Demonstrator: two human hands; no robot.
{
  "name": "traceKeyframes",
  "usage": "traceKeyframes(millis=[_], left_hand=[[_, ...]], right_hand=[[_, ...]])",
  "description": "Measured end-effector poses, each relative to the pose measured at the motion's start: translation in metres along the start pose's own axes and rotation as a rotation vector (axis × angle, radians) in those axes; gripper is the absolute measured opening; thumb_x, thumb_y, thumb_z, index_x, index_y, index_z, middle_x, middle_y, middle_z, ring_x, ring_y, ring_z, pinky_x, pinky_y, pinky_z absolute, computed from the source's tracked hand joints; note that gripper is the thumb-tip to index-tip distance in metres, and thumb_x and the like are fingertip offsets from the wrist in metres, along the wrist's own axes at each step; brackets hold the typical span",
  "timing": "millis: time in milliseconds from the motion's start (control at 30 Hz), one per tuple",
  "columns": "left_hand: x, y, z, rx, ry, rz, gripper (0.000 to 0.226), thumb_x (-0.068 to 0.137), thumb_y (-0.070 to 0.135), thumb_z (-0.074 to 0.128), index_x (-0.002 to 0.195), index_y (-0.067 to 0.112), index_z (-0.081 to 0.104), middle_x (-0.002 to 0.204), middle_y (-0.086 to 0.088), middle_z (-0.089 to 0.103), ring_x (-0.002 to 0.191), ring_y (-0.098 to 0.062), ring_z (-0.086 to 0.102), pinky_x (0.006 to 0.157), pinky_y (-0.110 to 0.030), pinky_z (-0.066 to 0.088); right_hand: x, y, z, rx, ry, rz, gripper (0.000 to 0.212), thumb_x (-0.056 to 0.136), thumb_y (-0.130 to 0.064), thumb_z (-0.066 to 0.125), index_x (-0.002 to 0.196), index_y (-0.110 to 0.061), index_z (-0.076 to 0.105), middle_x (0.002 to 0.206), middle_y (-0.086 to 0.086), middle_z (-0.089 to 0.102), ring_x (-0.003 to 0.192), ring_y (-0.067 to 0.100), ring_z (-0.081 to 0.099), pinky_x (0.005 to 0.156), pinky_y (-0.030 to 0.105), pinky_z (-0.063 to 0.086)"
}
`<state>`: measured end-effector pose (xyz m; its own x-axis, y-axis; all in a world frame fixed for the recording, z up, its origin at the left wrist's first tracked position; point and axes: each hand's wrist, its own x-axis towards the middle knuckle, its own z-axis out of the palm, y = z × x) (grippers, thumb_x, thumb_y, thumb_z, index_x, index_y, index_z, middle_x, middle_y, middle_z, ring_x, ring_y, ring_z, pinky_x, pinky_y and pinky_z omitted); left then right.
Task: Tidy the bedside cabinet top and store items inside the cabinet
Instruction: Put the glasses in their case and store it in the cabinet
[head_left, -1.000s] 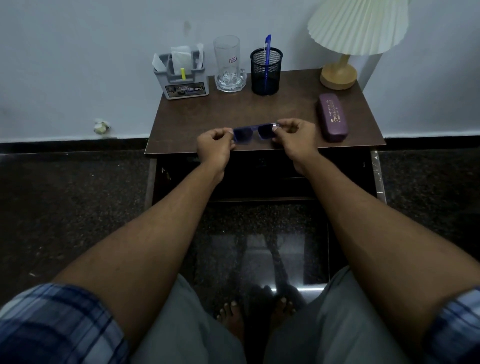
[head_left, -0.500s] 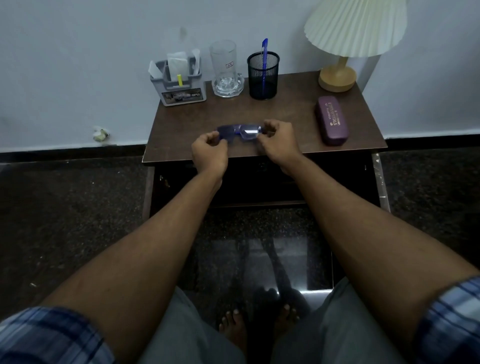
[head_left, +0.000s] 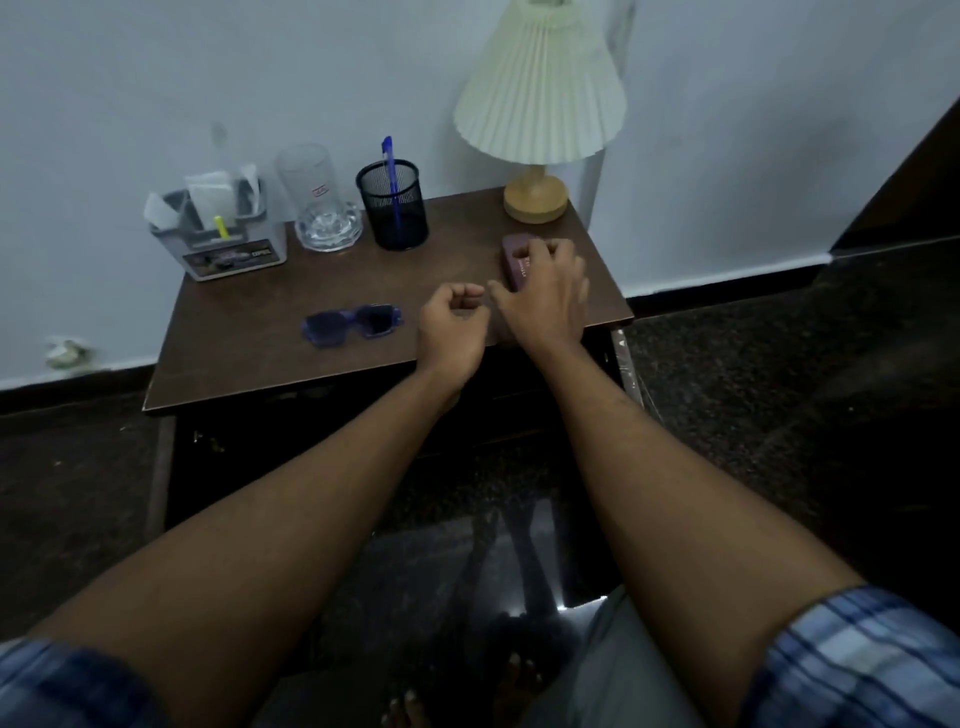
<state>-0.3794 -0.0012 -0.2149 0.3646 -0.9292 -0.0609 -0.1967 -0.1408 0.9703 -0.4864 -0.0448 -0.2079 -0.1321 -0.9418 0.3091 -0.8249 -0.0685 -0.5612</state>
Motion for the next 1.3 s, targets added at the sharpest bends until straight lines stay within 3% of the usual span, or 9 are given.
traceKeyframes(millis=[100,200,400,500,600,733,867,967,1300], left_hand=[[0.023,0.003,0.02,-0.101,0.014,-0.138,0.024,0.093,0.009,0.062,0.117,0.012,0.068,0.115,-0.012,0.072,0.109,-0.027,0.07,0.101,-0.043,0.056],[0.04,0.007,0.033,-0.17,-0.008,-0.192,0.028,0.095,0.006,0.059,0.122,0.005,0.066,0.112,-0.014,0.071,0.098,-0.023,0.068,0.103,-0.04,0.055],[0.051,0.009,0.037,-0.237,-0.051,-0.218,0.045,0.093,0.0,0.06,0.137,0.002,0.051,0.094,-0.007,0.067,0.074,-0.014,0.064,0.071,-0.025,0.056],[0.054,0.01,0.026,-0.325,-0.104,-0.227,0.071,0.089,-0.001,0.068,0.15,0.013,0.034,0.131,-0.013,0.063,0.105,-0.027,0.071,0.088,-0.038,0.062],[0.052,0.016,0.0,-0.318,-0.134,-0.201,0.093,0.081,-0.001,0.077,0.156,0.024,0.027,0.137,-0.01,0.057,0.119,-0.03,0.064,0.097,-0.048,0.059],[0.038,0.017,-0.051,-0.447,-0.162,-0.193,0.074,0.086,-0.011,0.069,0.149,0.015,0.041,0.131,-0.016,0.056,0.115,-0.034,0.066,0.079,-0.037,0.064],[0.013,0.006,-0.1,-0.482,-0.175,-0.171,0.066,0.083,-0.014,0.071,0.143,0.005,0.049,0.118,-0.013,0.06,0.109,-0.029,0.066,0.084,-0.04,0.064],[-0.01,-0.011,-0.128,-0.537,-0.19,-0.205,0.061,0.083,-0.018,0.069,0.137,0.002,0.05,0.129,-0.023,0.059,0.113,-0.029,0.066,0.091,-0.043,0.061],[-0.055,-0.042,-0.175,-0.542,-0.16,-0.241,0.065,0.08,-0.02,0.07,0.137,0.006,0.053,0.135,-0.021,0.058,0.109,-0.024,0.067,0.083,-0.031,0.063]], right_hand=[[0.009,0.015,0.003,-0.079,-0.045,0.048,0.067,0.071,-0.054,0.076,0.125,-0.021,0.053,0.131,0.008,0.047,0.121,0.032,0.048,0.1,0.045,0.042],[0.015,0.021,0.008,-0.104,-0.074,0.054,0.067,0.073,-0.055,0.075,0.126,-0.021,0.051,0.13,0.009,0.05,0.12,0.032,0.05,0.098,0.046,0.042],[0.017,0.024,0.01,-0.115,-0.099,0.01,0.053,0.085,-0.04,0.068,0.13,-0.02,0.051,0.129,0.007,0.058,0.12,0.031,0.052,0.098,0.048,0.039],[0.018,0.018,0.005,-0.035,-0.191,-0.117,0.053,0.084,-0.035,0.064,0.134,-0.024,0.05,0.13,0.003,0.056,0.121,0.027,0.052,0.101,0.046,0.039],[0.013,0.009,-0.003,0.133,-0.313,-0.251,0.056,0.081,-0.033,0.068,0.135,-0.026,0.052,0.132,0.0,0.055,0.122,0.022,0.055,0.103,0.045,0.043],[0.001,-0.006,-0.011,0.254,-0.411,-0.355,0.057,0.082,-0.03,0.075,0.135,-0.022,0.055,0.133,-0.001,0.056,0.121,0.016,0.057,0.103,0.044,0.048],[-0.018,-0.029,-0.014,0.278,-0.489,-0.464,0.053,0.084,-0.028,0.077,0.134,-0.021,0.06,0.13,0.0,0.06,0.12,0.015,0.059,0.105,0.035,0.048],[-0.037,-0.046,-0.015,0.259,-0.522,-0.536,0.049,0.084,-0.028,0.078,0.13,-0.02,0.065,0.122,0.001,0.06,0.114,0.013,0.059,0.1,0.024,0.045],[-0.075,-0.08,-0.013,0.208,-0.634,-0.67,0.042,0.084,-0.031,0.078,0.123,-0.02,0.07,0.12,-0.001,0.064,0.109,0.009,0.06,0.094,0.022,0.049]])
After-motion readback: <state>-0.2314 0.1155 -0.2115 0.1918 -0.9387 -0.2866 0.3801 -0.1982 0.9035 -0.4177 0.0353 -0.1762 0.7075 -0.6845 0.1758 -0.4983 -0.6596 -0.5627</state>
